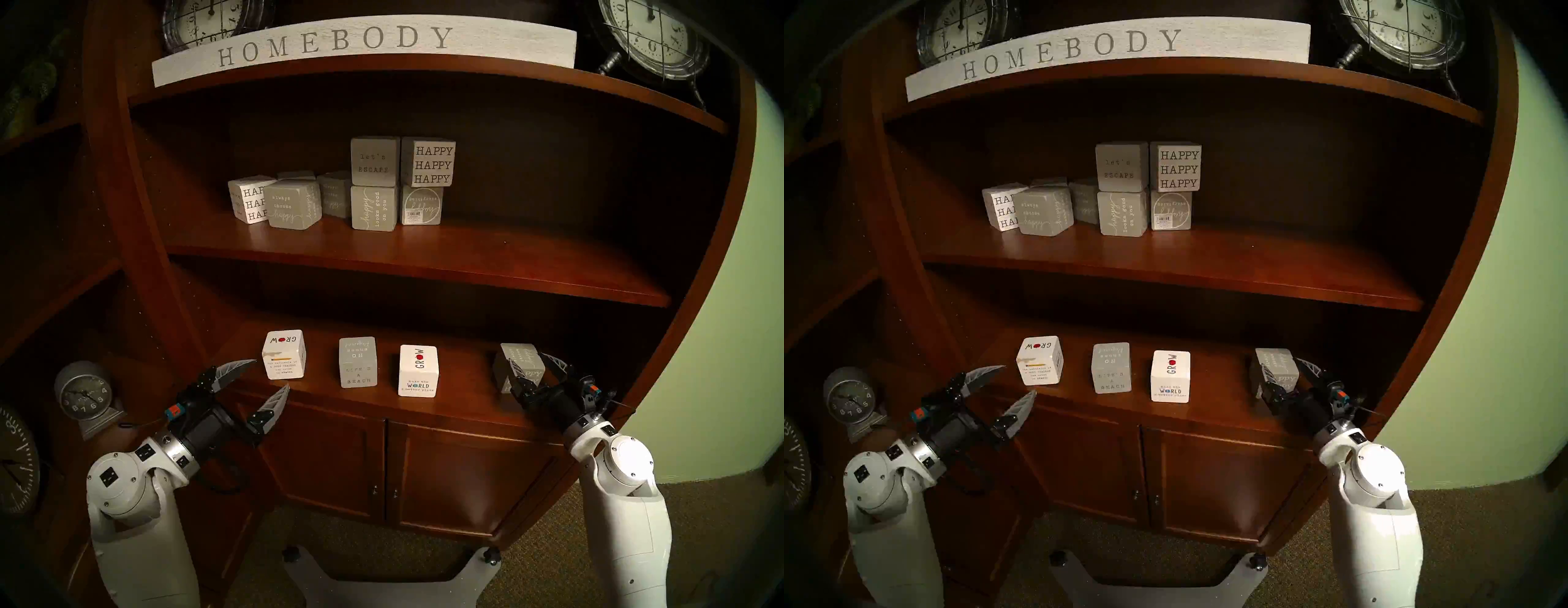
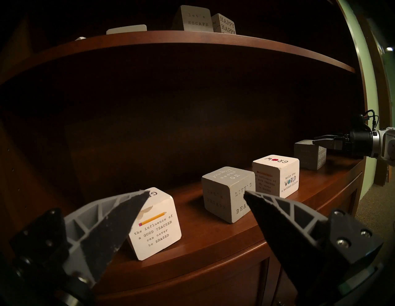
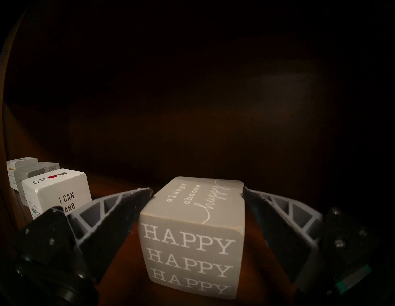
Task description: Stack four cubes vertically into two groups
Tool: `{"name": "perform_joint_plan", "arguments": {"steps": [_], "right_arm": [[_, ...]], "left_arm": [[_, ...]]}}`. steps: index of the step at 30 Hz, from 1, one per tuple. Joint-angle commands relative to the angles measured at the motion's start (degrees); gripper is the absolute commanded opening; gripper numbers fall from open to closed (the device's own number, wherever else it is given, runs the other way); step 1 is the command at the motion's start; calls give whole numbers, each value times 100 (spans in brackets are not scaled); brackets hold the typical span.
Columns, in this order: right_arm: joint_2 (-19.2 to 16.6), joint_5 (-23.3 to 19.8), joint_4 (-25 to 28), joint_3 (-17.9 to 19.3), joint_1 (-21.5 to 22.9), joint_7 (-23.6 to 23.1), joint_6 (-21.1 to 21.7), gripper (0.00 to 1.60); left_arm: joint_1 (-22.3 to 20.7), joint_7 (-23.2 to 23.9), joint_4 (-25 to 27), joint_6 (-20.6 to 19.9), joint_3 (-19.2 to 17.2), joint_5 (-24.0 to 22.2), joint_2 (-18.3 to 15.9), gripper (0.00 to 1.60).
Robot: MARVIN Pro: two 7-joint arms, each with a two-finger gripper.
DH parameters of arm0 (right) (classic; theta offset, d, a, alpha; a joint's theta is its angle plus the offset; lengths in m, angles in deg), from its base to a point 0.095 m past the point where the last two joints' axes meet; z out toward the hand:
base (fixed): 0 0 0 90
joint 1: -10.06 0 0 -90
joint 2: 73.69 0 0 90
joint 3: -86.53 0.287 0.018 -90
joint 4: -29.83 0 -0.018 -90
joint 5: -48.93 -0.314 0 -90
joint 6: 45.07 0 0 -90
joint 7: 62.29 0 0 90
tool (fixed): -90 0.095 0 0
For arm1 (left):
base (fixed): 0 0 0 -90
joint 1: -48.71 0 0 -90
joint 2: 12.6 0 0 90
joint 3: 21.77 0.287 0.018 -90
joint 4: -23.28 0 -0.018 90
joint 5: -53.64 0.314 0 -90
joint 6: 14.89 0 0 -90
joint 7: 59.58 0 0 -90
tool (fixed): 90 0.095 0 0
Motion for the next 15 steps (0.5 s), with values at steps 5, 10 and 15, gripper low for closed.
{"name": "perform_joint_plan", "arguments": {"steps": [5, 10, 15], "right_arm": [[319, 171, 467, -127, -208, 396, -100, 160], [441, 320, 461, -166, -216, 646, -170, 160], [503, 426, 426, -218, -221, 786, -232, 160]], "left_arm": [[5, -7, 74, -6, -5, -18, -12, 160], [7, -9, 75, -6, -3, -19, -14, 160], [6, -8, 75, -6, -4, -18, -12, 160]]}}
